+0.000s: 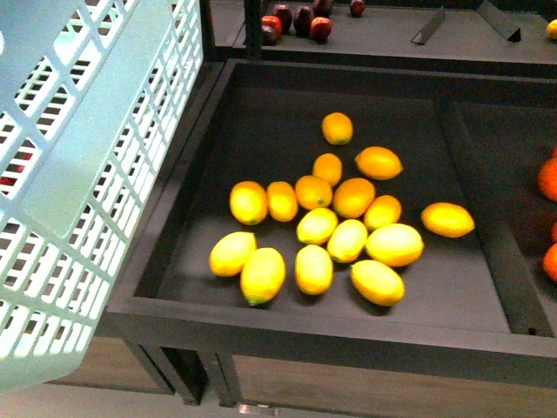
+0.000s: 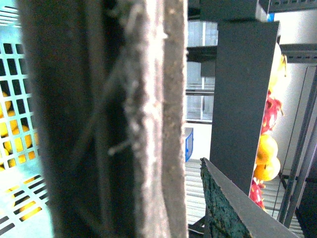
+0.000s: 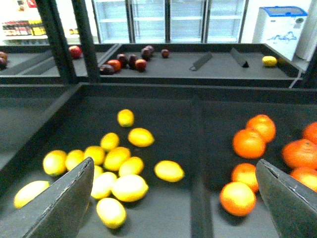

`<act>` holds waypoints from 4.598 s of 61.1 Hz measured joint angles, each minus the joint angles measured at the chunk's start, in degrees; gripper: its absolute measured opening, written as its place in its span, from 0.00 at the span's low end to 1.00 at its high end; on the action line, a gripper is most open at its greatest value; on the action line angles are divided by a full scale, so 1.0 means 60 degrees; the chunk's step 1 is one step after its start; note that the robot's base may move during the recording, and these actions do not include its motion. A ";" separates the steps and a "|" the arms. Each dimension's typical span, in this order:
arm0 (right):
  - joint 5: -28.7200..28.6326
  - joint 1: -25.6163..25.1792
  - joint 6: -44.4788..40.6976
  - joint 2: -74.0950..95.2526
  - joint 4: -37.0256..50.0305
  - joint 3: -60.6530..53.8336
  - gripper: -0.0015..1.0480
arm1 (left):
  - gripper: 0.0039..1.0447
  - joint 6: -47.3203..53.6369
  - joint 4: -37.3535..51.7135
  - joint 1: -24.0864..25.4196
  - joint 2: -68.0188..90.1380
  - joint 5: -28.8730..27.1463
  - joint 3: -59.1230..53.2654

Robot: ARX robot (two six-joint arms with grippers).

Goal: Pick lemon and mango into basket

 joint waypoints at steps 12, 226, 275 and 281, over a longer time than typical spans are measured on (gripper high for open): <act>0.0011 0.0000 0.0000 -0.0007 0.0000 0.0000 0.92 | 0.27 0.0000 0.0000 0.0000 0.0018 0.0022 -0.0004; -0.0339 -0.2798 -0.2452 2.4673 0.3315 1.4105 0.92 | 0.26 0.7089 -0.3435 -0.4401 0.6736 0.5333 0.6481; 0.0036 -0.2670 -0.3253 2.6367 0.1574 1.7132 0.92 | 0.26 0.7089 -0.3435 -0.4401 0.6736 0.5348 0.6481; 0.0149 -0.2674 -0.3741 2.6367 0.1628 1.7052 0.92 | 0.26 0.7089 -0.3435 -0.4404 0.6736 0.5359 0.6481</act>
